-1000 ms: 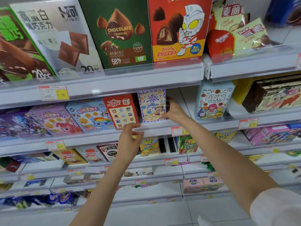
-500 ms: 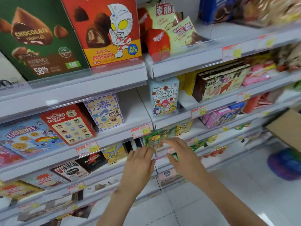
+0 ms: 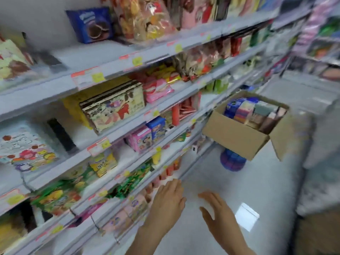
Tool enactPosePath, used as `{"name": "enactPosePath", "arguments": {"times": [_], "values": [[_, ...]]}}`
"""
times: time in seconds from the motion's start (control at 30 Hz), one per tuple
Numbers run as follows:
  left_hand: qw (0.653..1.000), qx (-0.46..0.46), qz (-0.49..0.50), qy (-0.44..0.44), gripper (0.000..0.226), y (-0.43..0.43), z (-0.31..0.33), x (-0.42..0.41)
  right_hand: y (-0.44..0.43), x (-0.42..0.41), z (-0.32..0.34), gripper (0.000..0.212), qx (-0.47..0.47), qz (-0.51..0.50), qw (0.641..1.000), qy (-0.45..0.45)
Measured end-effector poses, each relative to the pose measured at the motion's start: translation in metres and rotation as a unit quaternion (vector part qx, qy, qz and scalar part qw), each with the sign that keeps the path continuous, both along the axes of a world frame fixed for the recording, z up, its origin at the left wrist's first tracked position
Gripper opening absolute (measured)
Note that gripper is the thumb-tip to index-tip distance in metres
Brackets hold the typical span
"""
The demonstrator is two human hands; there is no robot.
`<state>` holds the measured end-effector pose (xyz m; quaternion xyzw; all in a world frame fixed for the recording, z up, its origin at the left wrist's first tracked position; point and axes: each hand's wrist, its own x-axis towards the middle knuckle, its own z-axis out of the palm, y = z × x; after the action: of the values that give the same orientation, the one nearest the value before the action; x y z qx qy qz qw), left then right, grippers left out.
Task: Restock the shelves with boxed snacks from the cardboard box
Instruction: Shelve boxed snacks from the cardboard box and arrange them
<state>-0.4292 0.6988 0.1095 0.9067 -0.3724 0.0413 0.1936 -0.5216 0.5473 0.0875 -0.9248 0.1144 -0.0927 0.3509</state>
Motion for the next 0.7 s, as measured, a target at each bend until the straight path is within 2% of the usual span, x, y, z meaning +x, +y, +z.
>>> {"name": "enactPosePath", "arguments": {"times": [0.13,0.2,0.37,0.43,0.53,0.63,0.7], "values": [[0.998,-0.026,-0.058,-0.001,0.023,-0.094,-0.007,0.006,-0.091,-0.02,-0.008,0.046,0.027,-0.069,0.997,0.035],[0.998,-0.018,-0.065,0.013,0.023,-0.128,-0.012,0.01,-0.13,-0.025,-0.009,0.044,0.037,-0.073,0.994,0.066],[0.995,-0.003,-0.066,0.07,0.024,-0.194,-0.029,0.026,-0.211,-0.021,-0.009,0.043,0.046,-0.082,0.993,0.074],[0.994,0.003,-0.069,0.082,0.023,-0.222,-0.036,0.04,-0.242,-0.011,-0.011,0.044,0.05,-0.086,0.992,0.074],[0.993,0.001,-0.09,0.071,0.019,-0.271,-0.037,0.066,-0.289,0.016,-0.015,0.027,0.052,-0.091,0.991,0.079],[0.993,-0.001,-0.107,0.047,0.022,-0.323,-0.037,0.101,-0.336,0.057,-0.018,0.025,0.04,-0.095,0.991,0.089],[0.992,0.0,-0.111,0.057,0.015,-0.357,-0.039,0.129,-0.367,0.088,-0.018,0.026,0.038,-0.095,0.991,0.086]]}}
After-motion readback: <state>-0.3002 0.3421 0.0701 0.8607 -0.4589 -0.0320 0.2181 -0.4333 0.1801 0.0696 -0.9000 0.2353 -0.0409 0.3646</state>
